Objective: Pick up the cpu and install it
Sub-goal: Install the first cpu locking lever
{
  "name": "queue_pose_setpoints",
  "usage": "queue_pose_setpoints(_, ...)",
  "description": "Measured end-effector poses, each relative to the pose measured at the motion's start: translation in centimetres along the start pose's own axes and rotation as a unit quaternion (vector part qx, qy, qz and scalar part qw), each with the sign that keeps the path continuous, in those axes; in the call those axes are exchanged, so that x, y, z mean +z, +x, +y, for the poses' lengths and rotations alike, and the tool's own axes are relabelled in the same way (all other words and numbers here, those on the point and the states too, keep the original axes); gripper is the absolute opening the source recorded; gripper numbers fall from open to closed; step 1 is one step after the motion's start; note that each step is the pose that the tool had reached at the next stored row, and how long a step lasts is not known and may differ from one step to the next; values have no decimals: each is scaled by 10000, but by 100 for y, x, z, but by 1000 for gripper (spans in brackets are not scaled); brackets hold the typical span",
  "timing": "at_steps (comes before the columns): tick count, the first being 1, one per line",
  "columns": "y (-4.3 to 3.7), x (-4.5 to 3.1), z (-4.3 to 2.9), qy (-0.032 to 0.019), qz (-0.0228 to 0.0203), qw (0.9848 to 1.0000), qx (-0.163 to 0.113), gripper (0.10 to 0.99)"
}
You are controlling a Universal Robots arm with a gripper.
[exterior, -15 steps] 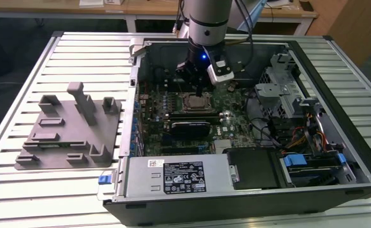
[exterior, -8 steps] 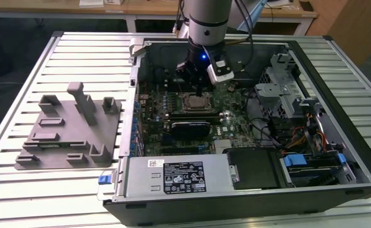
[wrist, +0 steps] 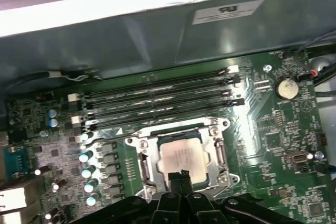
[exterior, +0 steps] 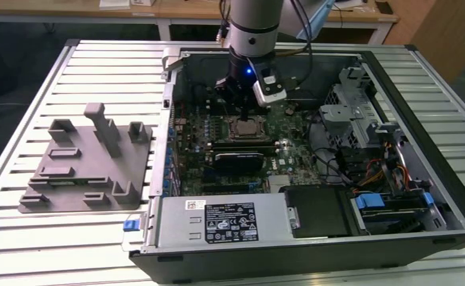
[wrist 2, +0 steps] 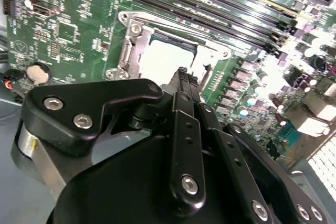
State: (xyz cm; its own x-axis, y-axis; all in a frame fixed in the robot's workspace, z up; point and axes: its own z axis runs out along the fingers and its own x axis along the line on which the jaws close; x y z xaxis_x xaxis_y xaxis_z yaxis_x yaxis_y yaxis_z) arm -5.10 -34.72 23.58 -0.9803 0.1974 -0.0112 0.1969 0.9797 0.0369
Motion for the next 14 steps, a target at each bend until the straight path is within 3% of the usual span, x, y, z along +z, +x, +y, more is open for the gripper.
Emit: queue_pose_setpoints(14, 350, -7, -70, 0, -2, 10000, 0, 106)
